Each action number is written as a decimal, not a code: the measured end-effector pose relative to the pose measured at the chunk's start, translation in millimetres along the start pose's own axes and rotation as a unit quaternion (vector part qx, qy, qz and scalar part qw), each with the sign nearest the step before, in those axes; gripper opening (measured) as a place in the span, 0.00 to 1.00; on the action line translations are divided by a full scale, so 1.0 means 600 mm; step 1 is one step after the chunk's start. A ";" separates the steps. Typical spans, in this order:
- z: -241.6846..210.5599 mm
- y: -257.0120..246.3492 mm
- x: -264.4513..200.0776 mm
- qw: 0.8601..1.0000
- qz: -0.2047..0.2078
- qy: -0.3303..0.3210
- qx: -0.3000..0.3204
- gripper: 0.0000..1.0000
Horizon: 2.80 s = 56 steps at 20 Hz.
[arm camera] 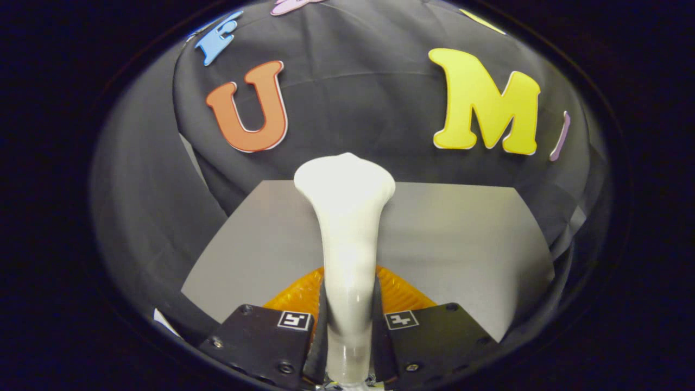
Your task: Iron the clothes twice with a garment steamer, once on the left side and once on the right side.
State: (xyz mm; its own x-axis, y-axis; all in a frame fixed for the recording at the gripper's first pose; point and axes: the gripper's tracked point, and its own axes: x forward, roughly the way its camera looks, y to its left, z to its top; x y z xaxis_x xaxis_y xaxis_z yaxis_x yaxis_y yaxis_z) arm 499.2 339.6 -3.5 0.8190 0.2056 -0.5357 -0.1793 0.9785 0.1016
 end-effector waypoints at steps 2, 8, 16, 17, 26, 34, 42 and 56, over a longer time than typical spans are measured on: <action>-0.002 0.004 -0.035 1.000 0.011 -0.013 0.006 0.36; -0.037 0.014 -0.165 0.996 0.072 -0.055 0.024 0.36; -0.072 -0.044 -0.398 0.983 0.118 -0.135 0.030 0.36; -0.080 -0.061 -0.427 0.982 0.118 -0.143 0.036 0.36; -0.145 -0.259 -0.666 0.972 0.061 -0.217 0.072 0.36; -0.161 -0.437 -0.799 0.961 0.002 -0.256 0.107 0.36; -0.090 -0.529 -0.801 0.955 -0.015 -0.275 0.105 0.36; 0.056 -0.567 -0.662 0.956 -0.048 -0.279 0.073 0.36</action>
State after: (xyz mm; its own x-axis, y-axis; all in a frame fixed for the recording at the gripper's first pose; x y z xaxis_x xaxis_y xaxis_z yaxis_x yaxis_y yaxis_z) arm 253.4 -74.8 203.1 0.9985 0.0491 -0.0225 -0.0433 0.9764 0.2116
